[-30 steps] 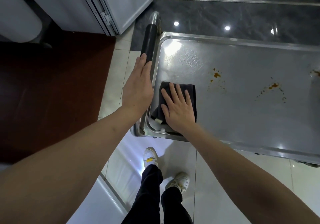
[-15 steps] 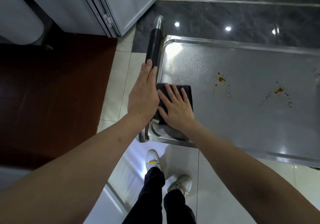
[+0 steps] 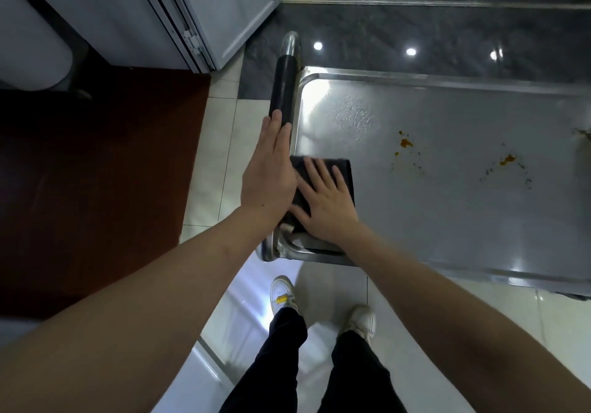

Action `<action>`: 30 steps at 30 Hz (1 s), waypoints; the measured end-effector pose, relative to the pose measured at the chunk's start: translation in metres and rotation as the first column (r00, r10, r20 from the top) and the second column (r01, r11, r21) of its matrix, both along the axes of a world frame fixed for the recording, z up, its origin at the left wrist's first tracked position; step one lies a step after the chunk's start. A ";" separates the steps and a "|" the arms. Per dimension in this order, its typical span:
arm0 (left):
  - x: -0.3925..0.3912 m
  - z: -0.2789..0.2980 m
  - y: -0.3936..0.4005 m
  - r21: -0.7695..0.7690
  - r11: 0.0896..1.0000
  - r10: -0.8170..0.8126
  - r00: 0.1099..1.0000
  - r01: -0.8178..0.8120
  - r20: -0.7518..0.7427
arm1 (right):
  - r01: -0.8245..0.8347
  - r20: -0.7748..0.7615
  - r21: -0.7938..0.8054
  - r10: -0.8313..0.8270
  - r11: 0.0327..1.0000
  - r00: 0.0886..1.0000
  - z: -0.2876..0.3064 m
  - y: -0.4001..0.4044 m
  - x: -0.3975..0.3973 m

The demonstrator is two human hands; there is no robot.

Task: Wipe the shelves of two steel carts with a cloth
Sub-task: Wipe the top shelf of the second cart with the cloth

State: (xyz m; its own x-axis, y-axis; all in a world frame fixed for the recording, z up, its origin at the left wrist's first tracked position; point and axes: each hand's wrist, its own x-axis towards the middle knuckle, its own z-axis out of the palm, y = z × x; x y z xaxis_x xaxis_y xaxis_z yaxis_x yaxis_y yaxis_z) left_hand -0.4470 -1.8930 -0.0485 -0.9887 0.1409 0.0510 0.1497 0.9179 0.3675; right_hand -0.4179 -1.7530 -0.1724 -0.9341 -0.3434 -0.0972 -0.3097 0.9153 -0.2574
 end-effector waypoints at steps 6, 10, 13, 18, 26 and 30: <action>0.001 -0.001 -0.001 -0.043 0.999 -0.010 1.000 0.009 -0.015 | -0.042 -0.004 0.003 0.042 0.999 0.999 -0.005 0.031 0.059; 0.000 -0.006 -0.001 -0.078 0.997 -0.005 0.999 0.002 -0.033 | -0.030 -0.016 0.011 0.030 0.999 0.999 -0.008 0.090 0.069; 0.001 -0.009 0.002 -0.073 0.997 0.022 0.999 -0.024 -0.028 | -0.003 0.000 0.037 0.003 0.999 1.000 -0.012 0.111 0.073; 0.002 -0.010 0.003 -0.063 0.997 0.048 0.999 -0.049 -0.026 | 0.053 -0.020 0.020 -0.053 0.998 0.998 -0.013 0.069 0.067; 0.001 -0.001 0.006 -0.073 0.995 0.072 0.997 -0.070 0.013 | -0.021 0.001 -0.050 0.021 0.999 1.000 -0.010 0.024 0.049; 0.003 0.003 0.010 -0.073 0.995 0.069 0.998 -0.068 0.014 | 0.011 -0.002 -0.038 -0.011 0.999 1.000 -0.011 0.079 0.064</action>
